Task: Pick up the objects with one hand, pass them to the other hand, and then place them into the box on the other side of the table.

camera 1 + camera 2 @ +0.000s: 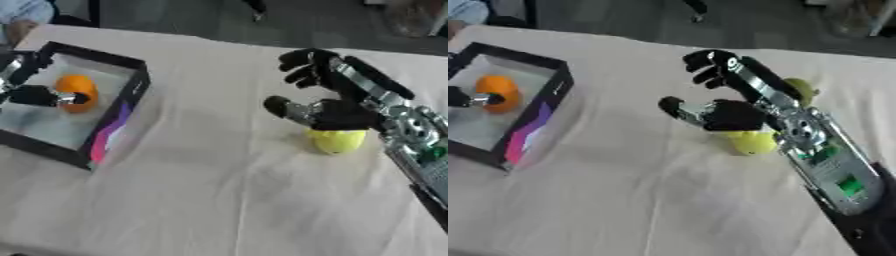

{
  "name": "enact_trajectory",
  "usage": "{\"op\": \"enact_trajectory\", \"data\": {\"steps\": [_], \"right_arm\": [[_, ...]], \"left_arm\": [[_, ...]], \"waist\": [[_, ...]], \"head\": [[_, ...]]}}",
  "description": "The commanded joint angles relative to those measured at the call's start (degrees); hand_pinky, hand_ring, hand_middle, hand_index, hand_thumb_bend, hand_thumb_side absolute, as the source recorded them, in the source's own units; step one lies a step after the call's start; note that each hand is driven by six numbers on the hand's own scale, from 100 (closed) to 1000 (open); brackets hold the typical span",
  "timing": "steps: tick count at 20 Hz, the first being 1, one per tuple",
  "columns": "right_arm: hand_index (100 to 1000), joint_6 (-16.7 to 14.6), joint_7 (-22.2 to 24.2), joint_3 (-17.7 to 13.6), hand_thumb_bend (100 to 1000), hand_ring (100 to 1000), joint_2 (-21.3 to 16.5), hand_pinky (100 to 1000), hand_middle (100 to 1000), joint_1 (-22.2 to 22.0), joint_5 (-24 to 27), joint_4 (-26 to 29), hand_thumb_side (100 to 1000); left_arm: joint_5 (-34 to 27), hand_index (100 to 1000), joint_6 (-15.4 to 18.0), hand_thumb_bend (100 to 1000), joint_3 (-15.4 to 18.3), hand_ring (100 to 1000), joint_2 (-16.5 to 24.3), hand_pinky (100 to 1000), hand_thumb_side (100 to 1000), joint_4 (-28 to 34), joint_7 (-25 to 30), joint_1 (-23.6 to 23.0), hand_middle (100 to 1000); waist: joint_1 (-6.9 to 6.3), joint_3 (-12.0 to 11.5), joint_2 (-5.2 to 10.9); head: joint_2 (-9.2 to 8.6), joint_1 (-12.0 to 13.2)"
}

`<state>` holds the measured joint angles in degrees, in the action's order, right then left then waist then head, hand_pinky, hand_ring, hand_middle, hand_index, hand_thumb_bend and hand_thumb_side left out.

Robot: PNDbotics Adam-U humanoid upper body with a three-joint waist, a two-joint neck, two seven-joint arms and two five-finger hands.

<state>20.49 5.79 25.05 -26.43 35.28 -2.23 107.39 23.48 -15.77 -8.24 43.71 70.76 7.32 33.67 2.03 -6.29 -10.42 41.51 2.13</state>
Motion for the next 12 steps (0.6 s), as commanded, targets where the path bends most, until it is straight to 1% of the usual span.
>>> {"op": "enact_trajectory", "data": {"steps": [1, 2, 4, 6, 8, 12], "right_arm": [[857, -0.21, -1.08, -2.0, 543, 795, -2.2, 825, 789, 0.51, -0.1, 0.7, 479], [858, -0.25, -1.57, -2.79, 544, 796, -2.73, 826, 790, 0.39, -0.36, 0.56, 477], [859, -0.36, -2.2, -4.41, 551, 802, -4.05, 831, 794, 0.44, -1.31, 0.02, 460], [865, -0.63, -1.43, -6.3, 550, 809, -5.88, 838, 801, 0.82, -2.82, -1.21, 456], [865, -0.99, 1.54, -8.08, 555, 819, -7.57, 843, 810, 1.6, -4.45, -3.62, 446], [876, -2.77, 8.73, -11.68, 570, 842, -9.67, 856, 831, 4.31, -8.55, -11.1, 436]], "left_arm": [[-0.49, 806, 0.15, 819, 1.43, 796, 1.5, 841, 453, 1.67, -1.26, 0.81, 748], [-1.08, 801, 0.05, 806, 1.63, 791, 1.57, 836, 451, 2.42, -1.83, 0.69, 744], [-2.52, 778, -0.2, 751, 1.83, 771, 1.8, 822, 435, 4.16, -3.01, 0.4, 725], [-4.27, 766, -0.33, 737, 1.82, 762, 2.1, 819, 433, 6.45, -4.16, -0.02, 714], [-5.75, 760, -0.57, 730, 1.62, 758, 2.37, 818, 436, 8.38, -4.9, -0.37, 706], [-7.17, 758, -1.06, 731, 1.08, 758, 2.66, 818, 441, 10.83, -5.11, -0.73, 702]], "waist": [[0.58, 0.02, 0.7], [0.61, 0.01, 0.71], [0.68, 0.05, 0.73], [0.76, 0.07, 0.7], [0.81, 0.16, 0.68], [0.74, 0.31, 0.61]], "head": [[0.43, -2.02], [0.69, -2.93], [0.95, -4.29], [0.91, -5.21], [0.9, -5.7], [0.59, -6.67]]}}
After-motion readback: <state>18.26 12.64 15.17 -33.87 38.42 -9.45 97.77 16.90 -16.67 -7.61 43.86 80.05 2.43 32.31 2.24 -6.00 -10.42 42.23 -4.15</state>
